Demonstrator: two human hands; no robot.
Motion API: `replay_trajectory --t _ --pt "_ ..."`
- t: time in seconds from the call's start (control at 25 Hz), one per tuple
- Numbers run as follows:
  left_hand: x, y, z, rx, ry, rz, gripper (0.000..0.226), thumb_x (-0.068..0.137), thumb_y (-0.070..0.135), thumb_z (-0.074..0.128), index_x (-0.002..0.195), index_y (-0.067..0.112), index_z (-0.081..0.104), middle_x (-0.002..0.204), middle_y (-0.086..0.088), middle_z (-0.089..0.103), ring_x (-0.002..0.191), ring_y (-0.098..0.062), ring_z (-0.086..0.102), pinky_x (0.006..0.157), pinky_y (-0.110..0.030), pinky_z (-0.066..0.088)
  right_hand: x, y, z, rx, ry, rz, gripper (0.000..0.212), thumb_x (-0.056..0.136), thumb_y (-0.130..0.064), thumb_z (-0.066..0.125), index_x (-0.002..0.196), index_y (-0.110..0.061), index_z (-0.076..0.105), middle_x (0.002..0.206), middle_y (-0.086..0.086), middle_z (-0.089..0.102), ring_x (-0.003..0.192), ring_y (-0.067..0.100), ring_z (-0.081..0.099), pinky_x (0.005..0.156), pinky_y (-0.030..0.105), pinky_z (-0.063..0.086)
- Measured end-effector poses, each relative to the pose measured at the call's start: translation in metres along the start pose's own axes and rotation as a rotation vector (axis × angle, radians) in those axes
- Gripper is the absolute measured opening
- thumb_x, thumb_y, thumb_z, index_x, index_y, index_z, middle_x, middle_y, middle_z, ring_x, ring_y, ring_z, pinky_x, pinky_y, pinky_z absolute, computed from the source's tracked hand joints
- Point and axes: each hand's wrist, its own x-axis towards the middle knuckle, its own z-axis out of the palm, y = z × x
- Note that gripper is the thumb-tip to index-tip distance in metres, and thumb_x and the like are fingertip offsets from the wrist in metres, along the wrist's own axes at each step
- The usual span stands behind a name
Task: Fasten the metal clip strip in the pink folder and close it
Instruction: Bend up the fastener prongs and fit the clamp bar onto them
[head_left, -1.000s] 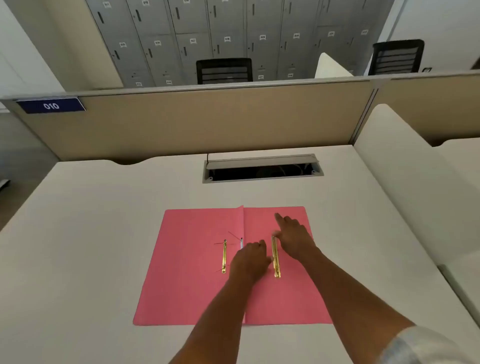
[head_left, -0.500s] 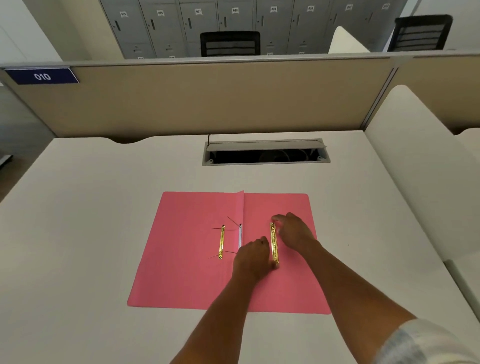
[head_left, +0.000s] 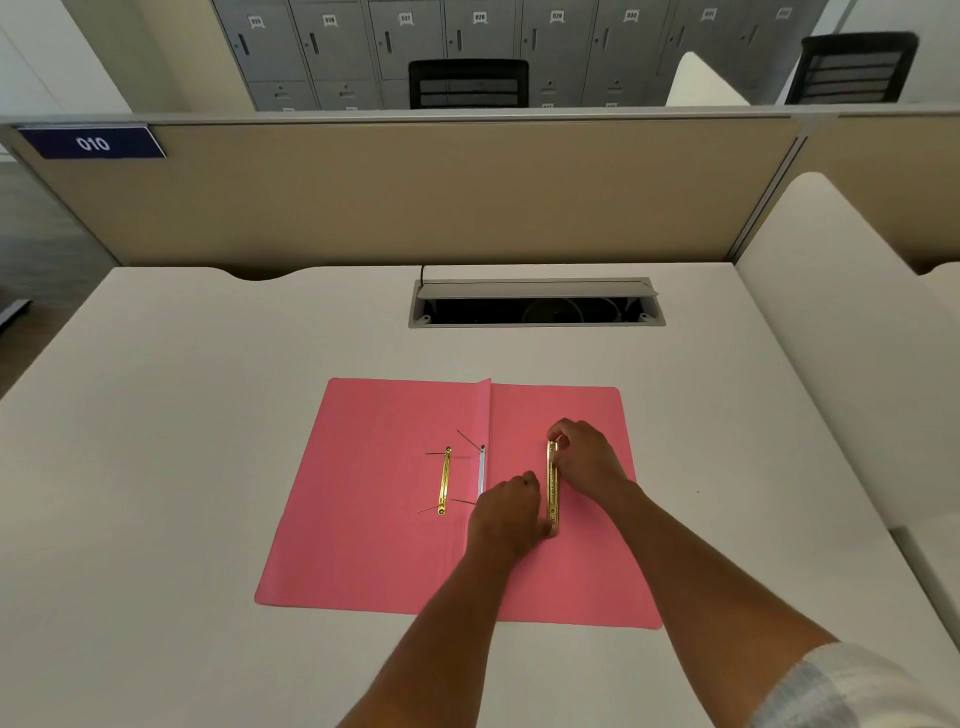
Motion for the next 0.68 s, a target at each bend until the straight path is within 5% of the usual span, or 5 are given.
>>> replay_trajectory --t 0.28,0.4,0.68 --pt "0.01 -0.001 -0.031 -0.225 0.091 -0.064 0.029 0.096 0.032 0.053 0.104 0.007 0.066 0.103 -0.014 0.066 0.093 -0.031 0.063 0.074 -0.036 0.049 0.008 -0.024 -0.016 0.317 0.035 0.046 0.014 0.082 -0.002 0.068 0.091 -0.012 0.065 0.081 0.008 0.069 0.069 0.02 0.066 0.061 0.031 0.057" --pt "0.015 -0.013 -0.059 -0.538 0.128 -0.152 0.027 0.096 0.027 0.057 0.088 0.006 0.072 0.087 -0.012 0.071 0.074 -0.023 0.061 0.064 -0.03 0.044 0.011 -0.05 -0.025 0.449 0.041 0.0 0.014 0.083 -0.003 0.069 0.097 -0.005 0.065 0.081 0.015 0.071 0.061 0.019 0.068 0.056 0.031 0.06" --pt "0.011 -0.072 -0.095 -0.973 0.117 -0.3 0.013 0.091 0.007 0.064 0.094 0.002 0.076 0.078 -0.01 0.07 0.059 -0.015 0.061 0.054 -0.022 0.05 0.002 -0.106 -0.01 0.607 0.06 -0.031 0.017 0.09 -0.015 0.066 0.105 -0.007 0.062 0.087 0.011 0.072 0.066 0.022 0.071 0.059 0.031 0.06"
